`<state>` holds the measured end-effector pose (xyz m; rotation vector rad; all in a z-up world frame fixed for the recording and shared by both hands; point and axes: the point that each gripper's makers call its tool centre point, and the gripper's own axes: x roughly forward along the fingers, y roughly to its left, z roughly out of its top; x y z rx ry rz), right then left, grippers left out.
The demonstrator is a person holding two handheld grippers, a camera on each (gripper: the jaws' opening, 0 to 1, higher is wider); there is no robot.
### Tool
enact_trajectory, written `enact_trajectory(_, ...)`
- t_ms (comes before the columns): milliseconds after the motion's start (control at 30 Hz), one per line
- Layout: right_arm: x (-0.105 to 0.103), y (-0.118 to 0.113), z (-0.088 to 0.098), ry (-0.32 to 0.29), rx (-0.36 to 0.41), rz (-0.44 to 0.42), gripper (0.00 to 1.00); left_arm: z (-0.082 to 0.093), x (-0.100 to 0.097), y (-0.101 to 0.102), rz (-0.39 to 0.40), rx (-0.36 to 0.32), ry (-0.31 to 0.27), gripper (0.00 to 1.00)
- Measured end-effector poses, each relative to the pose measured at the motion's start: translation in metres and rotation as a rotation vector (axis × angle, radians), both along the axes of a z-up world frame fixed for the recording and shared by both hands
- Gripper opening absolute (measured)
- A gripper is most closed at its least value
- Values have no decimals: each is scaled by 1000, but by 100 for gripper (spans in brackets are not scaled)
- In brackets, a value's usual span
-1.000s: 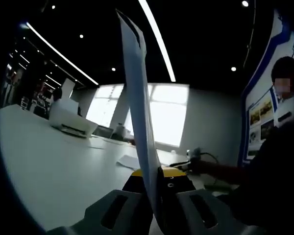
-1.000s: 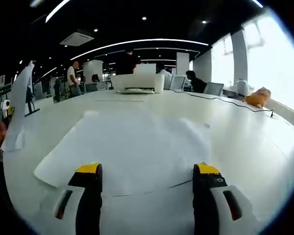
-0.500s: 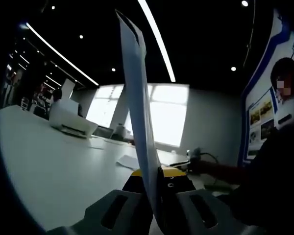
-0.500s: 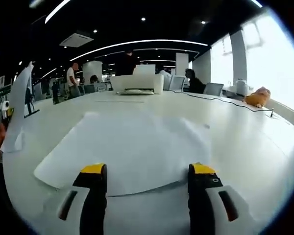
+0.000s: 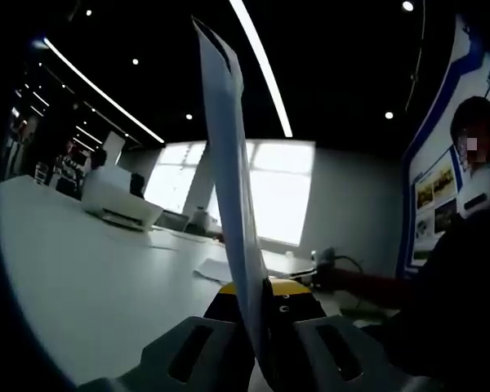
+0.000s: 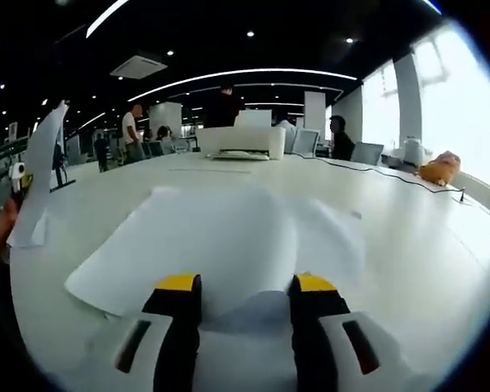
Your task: Organize the stack of printing papers by aligning and flattening the scattered papers on the table
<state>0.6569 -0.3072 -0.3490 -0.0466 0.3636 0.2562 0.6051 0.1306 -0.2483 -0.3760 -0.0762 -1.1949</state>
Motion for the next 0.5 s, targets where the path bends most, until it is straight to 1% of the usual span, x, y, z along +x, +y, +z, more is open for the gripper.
enact_trajectory(67,-1,3,1,-1,0,17,31,0,0,0,0,0,0,6)
enact_trajectory(233,-3,11,1,-6,-3,52,22,0,1,1,0,0,0,6)
enact_trajectory(500,-5,17,1,-10,-6,78,15,0,0,0,1,1,-1,6)
